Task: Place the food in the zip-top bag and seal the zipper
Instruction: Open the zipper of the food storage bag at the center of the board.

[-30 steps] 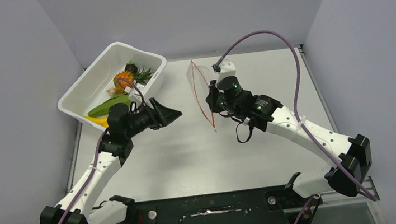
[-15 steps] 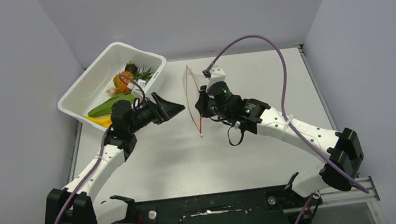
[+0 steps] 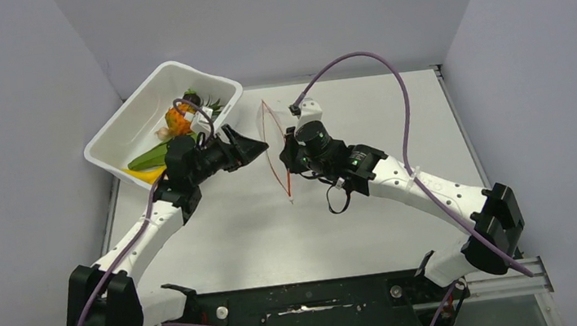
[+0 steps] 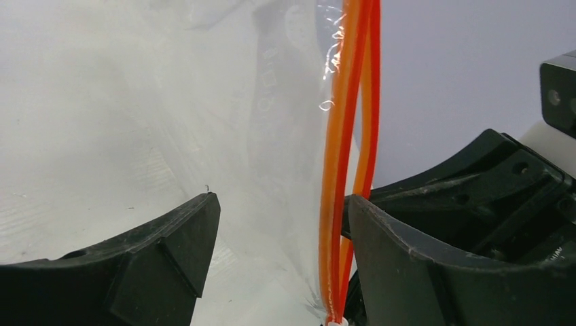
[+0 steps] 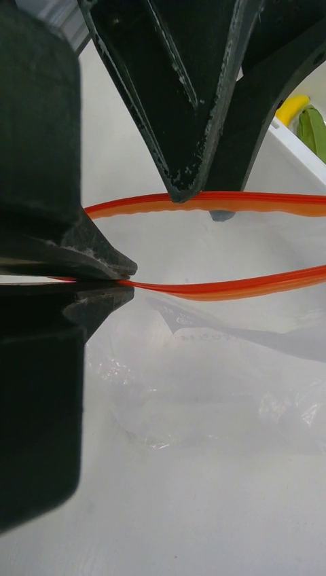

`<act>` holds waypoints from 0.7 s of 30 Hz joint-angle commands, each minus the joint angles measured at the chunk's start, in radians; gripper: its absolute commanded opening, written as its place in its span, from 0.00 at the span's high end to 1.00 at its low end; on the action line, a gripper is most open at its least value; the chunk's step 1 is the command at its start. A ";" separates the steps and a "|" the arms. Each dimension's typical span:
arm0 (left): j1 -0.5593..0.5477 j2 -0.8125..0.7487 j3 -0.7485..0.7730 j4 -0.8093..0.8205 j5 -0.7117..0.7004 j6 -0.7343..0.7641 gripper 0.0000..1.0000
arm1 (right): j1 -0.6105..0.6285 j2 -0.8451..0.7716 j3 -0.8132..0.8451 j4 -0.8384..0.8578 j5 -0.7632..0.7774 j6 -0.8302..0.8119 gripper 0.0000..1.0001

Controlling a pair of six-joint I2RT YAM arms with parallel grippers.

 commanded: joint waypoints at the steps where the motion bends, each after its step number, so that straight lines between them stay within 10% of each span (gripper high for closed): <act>1: -0.016 0.017 0.075 -0.043 -0.092 0.054 0.33 | 0.009 -0.007 0.052 0.062 0.027 0.008 1.00; 6: -0.047 0.032 0.095 -0.074 -0.156 0.085 0.46 | 0.011 -0.005 0.038 0.071 0.004 0.000 1.00; 12: -0.049 0.061 0.152 -0.184 -0.166 0.128 1.00 | 0.012 -0.005 0.065 0.014 0.045 -0.021 1.00; 21: -0.051 -0.021 0.203 -0.313 -0.246 0.160 1.00 | 0.009 -0.046 0.194 -0.287 0.282 -0.004 0.94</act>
